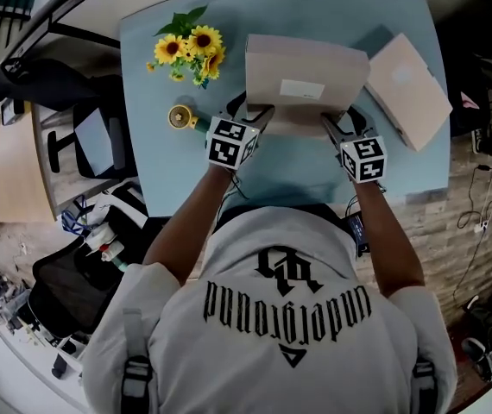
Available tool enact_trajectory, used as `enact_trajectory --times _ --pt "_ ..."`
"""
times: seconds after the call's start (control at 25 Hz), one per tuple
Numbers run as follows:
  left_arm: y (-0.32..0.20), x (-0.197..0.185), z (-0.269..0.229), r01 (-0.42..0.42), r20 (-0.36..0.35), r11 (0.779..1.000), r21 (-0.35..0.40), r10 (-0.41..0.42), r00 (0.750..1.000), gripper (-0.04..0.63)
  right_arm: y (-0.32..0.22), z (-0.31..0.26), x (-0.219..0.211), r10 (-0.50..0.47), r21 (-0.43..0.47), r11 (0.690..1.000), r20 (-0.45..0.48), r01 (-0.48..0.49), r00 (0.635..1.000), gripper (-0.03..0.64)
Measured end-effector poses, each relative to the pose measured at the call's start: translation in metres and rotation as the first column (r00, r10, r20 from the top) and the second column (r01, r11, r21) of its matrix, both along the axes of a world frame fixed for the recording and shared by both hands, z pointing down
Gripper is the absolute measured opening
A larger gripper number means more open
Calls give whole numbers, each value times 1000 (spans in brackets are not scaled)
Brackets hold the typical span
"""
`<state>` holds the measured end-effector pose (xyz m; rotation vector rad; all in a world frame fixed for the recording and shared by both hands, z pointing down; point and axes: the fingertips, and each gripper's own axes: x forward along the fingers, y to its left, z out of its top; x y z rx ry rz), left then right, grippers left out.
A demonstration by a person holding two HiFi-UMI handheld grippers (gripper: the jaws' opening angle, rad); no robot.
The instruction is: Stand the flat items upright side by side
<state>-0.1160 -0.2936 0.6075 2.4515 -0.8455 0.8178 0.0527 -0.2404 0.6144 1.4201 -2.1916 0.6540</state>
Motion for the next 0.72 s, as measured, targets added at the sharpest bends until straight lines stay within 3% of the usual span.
enact_trajectory --times 0.2,0.72 --pt "-7 1 -4 41 27 993 107 -44 999 304 -15 -15 2 -7 123 992 -177 30 984 261" --pt "-6 8 15 88 65 986 143 -98 993 299 -31 -5 11 -9 207 976 -251 63 968 262"
